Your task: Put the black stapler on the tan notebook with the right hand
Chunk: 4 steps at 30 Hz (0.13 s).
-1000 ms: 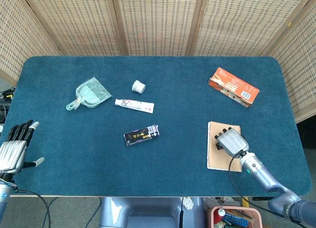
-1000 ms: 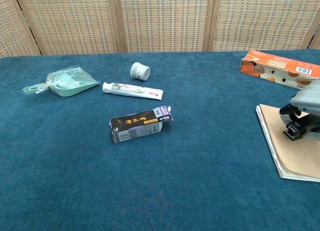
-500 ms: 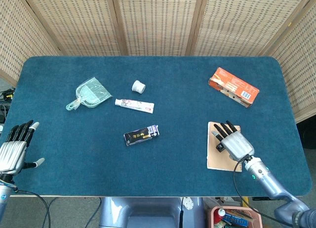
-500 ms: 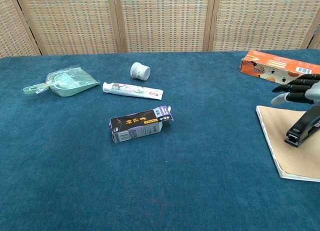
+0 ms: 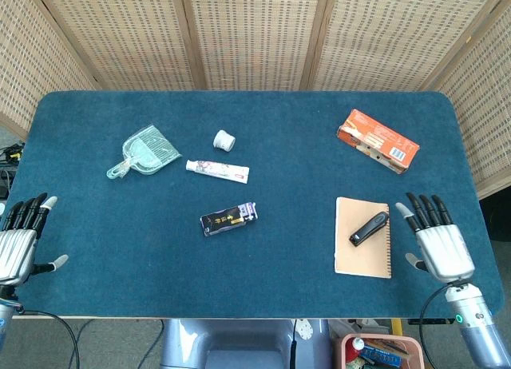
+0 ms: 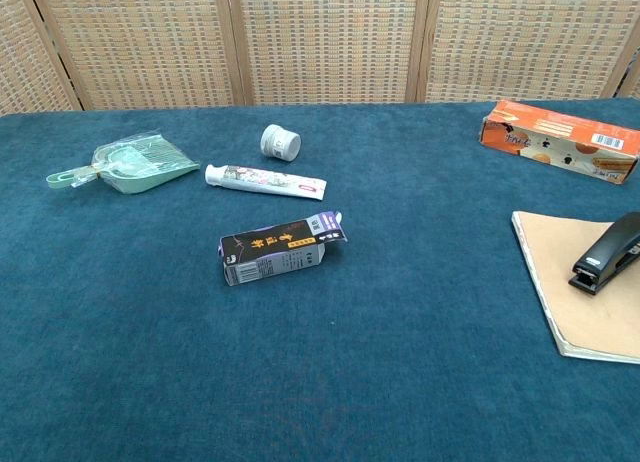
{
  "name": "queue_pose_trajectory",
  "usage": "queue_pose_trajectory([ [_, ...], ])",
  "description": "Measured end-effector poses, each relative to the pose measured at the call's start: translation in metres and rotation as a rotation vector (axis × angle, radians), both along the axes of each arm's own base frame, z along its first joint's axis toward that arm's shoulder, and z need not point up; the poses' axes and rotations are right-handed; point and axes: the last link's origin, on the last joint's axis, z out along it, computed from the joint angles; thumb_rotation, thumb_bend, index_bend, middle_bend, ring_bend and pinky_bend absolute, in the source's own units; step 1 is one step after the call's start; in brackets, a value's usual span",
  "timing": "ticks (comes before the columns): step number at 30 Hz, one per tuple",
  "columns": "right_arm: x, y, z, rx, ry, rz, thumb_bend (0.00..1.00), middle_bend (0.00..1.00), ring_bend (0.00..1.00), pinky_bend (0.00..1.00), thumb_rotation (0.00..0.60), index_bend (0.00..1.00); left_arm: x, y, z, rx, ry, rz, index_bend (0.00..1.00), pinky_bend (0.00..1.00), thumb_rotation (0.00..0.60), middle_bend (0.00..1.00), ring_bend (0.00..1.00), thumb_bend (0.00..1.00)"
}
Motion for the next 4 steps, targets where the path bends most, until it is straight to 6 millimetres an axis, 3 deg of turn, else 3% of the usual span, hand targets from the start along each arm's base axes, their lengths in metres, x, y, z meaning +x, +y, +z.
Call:
queue_pose_trajectory([
  [4,-0.0107,0.0114,0.0024,-0.053,-0.111,-0.049,0.0,0.0,0.0,0.0,0.6,0.0,-0.0015,-0.0016,0.0003,0.006,-0.006,-0.005,0.0,0.0,0.6,0.0,0.0,0.0],
])
